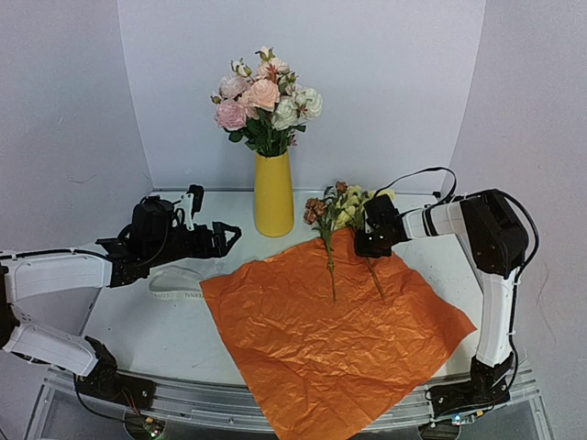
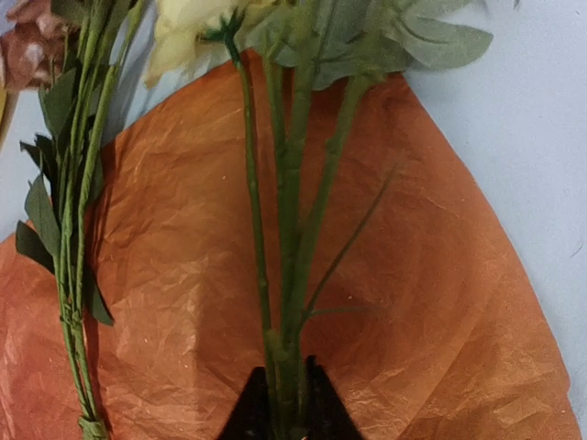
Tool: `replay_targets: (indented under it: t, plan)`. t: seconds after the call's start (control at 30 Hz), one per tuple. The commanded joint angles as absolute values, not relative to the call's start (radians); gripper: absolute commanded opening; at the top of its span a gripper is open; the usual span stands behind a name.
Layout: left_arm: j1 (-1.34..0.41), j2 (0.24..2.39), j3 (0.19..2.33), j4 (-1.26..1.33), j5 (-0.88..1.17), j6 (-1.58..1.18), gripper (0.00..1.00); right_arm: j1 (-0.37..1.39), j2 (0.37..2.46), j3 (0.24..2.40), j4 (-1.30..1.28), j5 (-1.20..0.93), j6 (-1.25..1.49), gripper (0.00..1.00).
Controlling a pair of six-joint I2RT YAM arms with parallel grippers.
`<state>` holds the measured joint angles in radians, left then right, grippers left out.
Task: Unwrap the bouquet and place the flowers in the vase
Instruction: Pick up the fake flower from the wrapping paper.
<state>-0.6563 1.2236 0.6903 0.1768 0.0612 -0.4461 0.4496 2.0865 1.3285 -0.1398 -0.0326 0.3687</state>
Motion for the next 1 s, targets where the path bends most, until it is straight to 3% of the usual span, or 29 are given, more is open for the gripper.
replay_targets:
  t: [0.0, 0.2, 0.47, 0.7, 0.97]
  plan:
    - [-0.657, 1.219, 0.704, 0.216, 0.064, -0.446, 0.99, 0.449, 2.036, 1.345, -0.123, 0.041, 0.375, 0.06]
    - [-0.657, 1.217, 0.705, 0.217, 0.064, -0.451, 0.99, 0.427, 1.915, 1.332, -0.123, 0.188, 0.409, 0.0]
    - [-0.657, 1.215, 0.722, 0.223, 0.088, -0.479, 0.99, 0.41, 1.693, 1.279, -0.085, 0.322, 0.407, 0.0]
    - [-0.681, 1.234, 0.751, 0.441, 0.274, -0.63, 0.97, 0.416, 1.318, 0.942, 0.287, -0.224, 0.268, 0.0]
    - [-0.924, 1.398, 0.982, 0.557, 0.218, -0.619, 0.94, 0.576, 1.127, 0.786, 0.417, -0.35, 0.282, 0.0]
